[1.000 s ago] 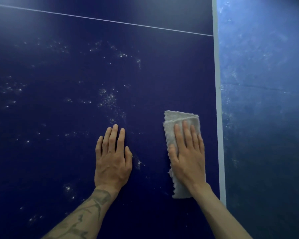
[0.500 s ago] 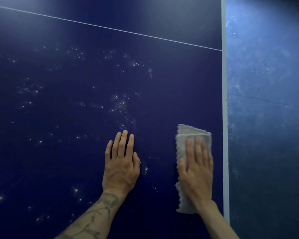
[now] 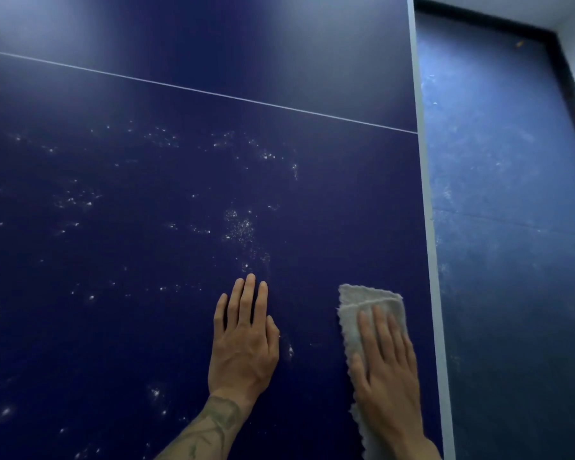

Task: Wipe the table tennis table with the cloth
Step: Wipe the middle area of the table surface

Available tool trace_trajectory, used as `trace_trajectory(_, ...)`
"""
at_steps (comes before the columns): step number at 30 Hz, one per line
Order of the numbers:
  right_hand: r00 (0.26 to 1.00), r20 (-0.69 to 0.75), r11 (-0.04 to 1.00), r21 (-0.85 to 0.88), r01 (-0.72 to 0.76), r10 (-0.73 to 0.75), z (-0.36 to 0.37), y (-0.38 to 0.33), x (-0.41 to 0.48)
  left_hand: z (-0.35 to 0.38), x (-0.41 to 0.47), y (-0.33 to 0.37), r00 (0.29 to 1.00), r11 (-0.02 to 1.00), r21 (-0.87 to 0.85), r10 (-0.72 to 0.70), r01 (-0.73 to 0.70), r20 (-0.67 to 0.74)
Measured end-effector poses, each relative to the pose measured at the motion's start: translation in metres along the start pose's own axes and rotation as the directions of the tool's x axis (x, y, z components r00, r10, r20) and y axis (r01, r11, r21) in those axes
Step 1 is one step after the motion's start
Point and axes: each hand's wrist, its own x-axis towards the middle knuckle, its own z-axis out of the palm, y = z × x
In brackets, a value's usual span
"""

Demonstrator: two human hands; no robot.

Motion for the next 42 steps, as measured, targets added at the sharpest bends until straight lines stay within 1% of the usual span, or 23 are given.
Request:
trace_trajectory(3, 0.982, 0.005, 0.98, 0.068, -0.188, 0.189, -0.002, -0.012, 0.008, 0.0, -0.001, 0.0, 1.0, 1.0, 0.001, 0.001, -0.001, -0.002)
trace_trajectory(5, 0.979, -0.014, 0.976, 0.085, -0.199, 0.201, -0.002, -0.043, 0.02, 0.0, -0.001, 0.0, 1.0, 1.0, 0.005, 0.003, -0.003, 0.001)
trace_trajectory(7, 0.994, -0.03, 0.992, 0.067, -0.106, 0.108, 0.001, -0.074, 0.028, 0.0, -0.001, -0.001, 1.0, 1.0, 0.009, 0.004, -0.004, -0.001)
trace_trajectory(9, 0.999, -0.04, 0.998, 0.046, 0.036, -0.035, 0.006, -0.082, 0.023, 0.0, -0.002, 0.0, 1.0, 1.0, 0.011, 0.006, -0.006, -0.009)
trace_trajectory(11, 0.99, -0.03, 0.99, 0.034, 0.136, -0.135, 0.008, -0.063, 0.008, -0.001, -0.002, 0.001, 1.0, 1.0, 0.005, 0.005, -0.005, -0.014)
trace_trajectory(12, 0.99, -0.029, 0.99, 0.023, 0.142, -0.141, 0.008, -0.046, 0.0, -0.001, -0.002, 0.001, 1.0, 1.0, 0.002, 0.001, -0.001, -0.017)
trace_trajectory(13, 0.993, -0.029, 0.994, 0.014, 0.111, -0.111, 0.007, -0.027, -0.008, -0.002, -0.002, 0.002, 1.0, 1.0, -0.004, -0.004, 0.003, -0.017)
trace_trajectory(16, 0.994, -0.029, 0.993, 0.052, -0.106, 0.107, 0.0, 0.015, -0.012, -0.003, -0.003, 0.003, 1.0, 1.0, -0.023, -0.01, 0.009, -0.011)
trace_trajectory(17, 0.986, -0.039, 0.985, 0.067, -0.158, 0.161, -0.001, 0.016, -0.008, -0.004, -0.004, 0.003, 1.0, 1.0, -0.023, -0.003, 0.002, -0.013)
trace_trajectory(19, 0.978, -0.052, 0.976, 0.094, -0.199, 0.204, -0.001, -0.001, 0.003, -0.006, -0.007, 0.003, 1.0, 0.999, -0.033, 0.009, -0.01, -0.021)
trace_trajectory(21, 0.986, -0.05, 0.982, 0.111, -0.15, 0.157, 0.001, -0.033, 0.012, -0.008, -0.016, 0.005, 0.999, 0.999, -0.053, 0.0, -0.003, -0.052)
trace_trajectory(24, 0.998, -0.042, 0.994, 0.094, 0.047, -0.043, 0.009, -0.074, 0.001, -0.011, -0.049, 0.006, 0.995, 0.999, -0.037, 0.005, -0.008, -0.096)
trace_trajectory(26, 0.983, -0.041, 0.98, 0.084, 0.179, -0.176, 0.013, -0.073, -0.022, -0.011, -0.077, 0.006, 0.995, 0.999, -0.021, 0.034, -0.036, -0.09)
trace_trajectory(27, 0.977, -0.037, 0.975, 0.077, 0.211, -0.208, 0.013, -0.061, -0.033, -0.01, -0.089, 0.006, 0.996, 0.999, -0.009, 0.046, -0.047, -0.079)
trace_trajectory(28, 0.979, -0.03, 0.976, 0.073, 0.205, -0.203, 0.013, -0.045, -0.045, -0.009, -0.099, 0.006, 0.997, 0.999, 0.001, 0.048, -0.049, -0.064)
trace_trajectory(29, 0.986, -0.028, 0.984, 0.072, 0.165, -0.164, 0.013, -0.026, -0.054, -0.008, -0.107, 0.006, 0.998, 0.999, 0.004, 0.042, -0.042, -0.048)
trace_trajectory(32, 0.998, -0.037, 0.997, 0.066, -0.041, 0.043, 0.008, 0.016, -0.062, -0.002, -0.118, 0.005, 1.0, 1.0, 0.017, 0.021, -0.021, -0.001)
trace_trajectory(34, 0.987, -0.042, 0.984, 0.096, -0.151, 0.155, 0.006, 0.011, -0.051, 0.001, -0.119, 0.004, 1.0, 1.0, 0.027, 0.016, -0.016, 0.008)
trace_trajectory(35, 0.983, -0.051, 0.978, 0.122, -0.17, 0.177, 0.006, -0.002, -0.044, 0.001, -0.12, 0.004, 1.0, 0.999, 0.03, 0.016, -0.017, 0.01)
trace_trajectory(37, 0.991, -0.053, 0.984, 0.141, -0.113, 0.122, 0.007, -0.037, -0.035, 0.002, -0.12, 0.003, 1.0, 0.999, 0.034, 0.017, -0.017, 0.012)
trace_trajectory(39, 0.998, -0.055, 0.994, 0.107, 0.032, -0.026, 0.012, -0.064, -0.042, 0.001, -0.119, 0.003, 1.0, 0.999, 0.034, 0.019, -0.019, 0.01)
trace_trajectory(41, 0.984, -0.057, 0.981, 0.083, 0.176, -0.171, 0.017, -0.065, -0.061, 0.0, -0.119, 0.004, 1.0, 0.999, 0.031, 0.013, -0.013, 0.008)
trace_trajectory(42, 0.977, -0.057, 0.975, 0.075, 0.21, -0.206, 0.019, -0.054, -0.069, 0.0, -0.119, 0.004, 1.0, 1.0, 0.025, 0.006, -0.006, 0.012)
